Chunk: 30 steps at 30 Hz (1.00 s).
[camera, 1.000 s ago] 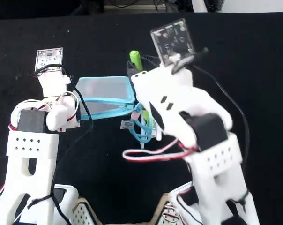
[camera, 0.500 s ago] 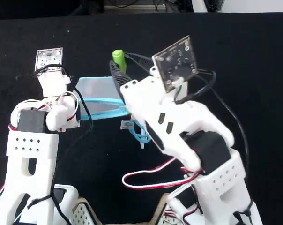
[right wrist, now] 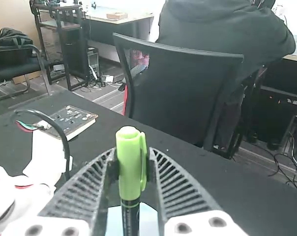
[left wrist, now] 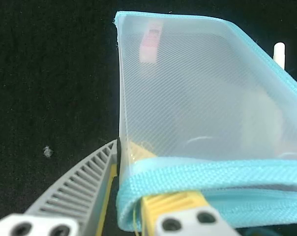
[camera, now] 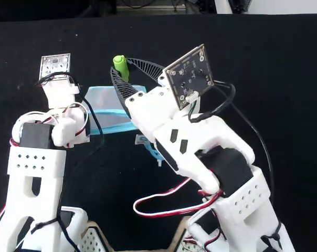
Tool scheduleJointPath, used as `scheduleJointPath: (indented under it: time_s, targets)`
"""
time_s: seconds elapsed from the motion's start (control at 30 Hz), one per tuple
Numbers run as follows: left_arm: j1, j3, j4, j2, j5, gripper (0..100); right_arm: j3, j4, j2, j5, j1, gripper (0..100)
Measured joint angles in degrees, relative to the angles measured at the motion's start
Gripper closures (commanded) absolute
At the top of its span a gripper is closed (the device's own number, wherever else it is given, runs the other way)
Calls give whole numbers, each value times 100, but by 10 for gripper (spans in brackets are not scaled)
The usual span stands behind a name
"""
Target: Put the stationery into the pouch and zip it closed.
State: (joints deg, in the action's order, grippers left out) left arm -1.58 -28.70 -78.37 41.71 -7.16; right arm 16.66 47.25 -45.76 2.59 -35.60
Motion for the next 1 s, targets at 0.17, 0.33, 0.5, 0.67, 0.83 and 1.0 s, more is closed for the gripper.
scheduleJointPath:
  time_s: [0.17, 0.33, 0.5, 0.67, 0.83, 1.0]
  targets:
    - [0, 0, 0, 0, 0, 970, 0, -290, 0, 0, 0, 987]
    - [0, 0, 0, 0, 0, 970, 0, -501, 0, 0, -185, 987]
    - [0, 0, 0, 0, 0, 970, 193, -545, 0, 0, -387, 987]
    - [0, 0, 0, 0, 0, 970, 334, -563, 0, 0, -396, 987]
    - [0, 0, 0, 0, 0, 970, 396, -563, 0, 0, -396, 987]
    - [0, 0, 0, 0, 0, 970, 404, -563, -9, 0, -404, 987]
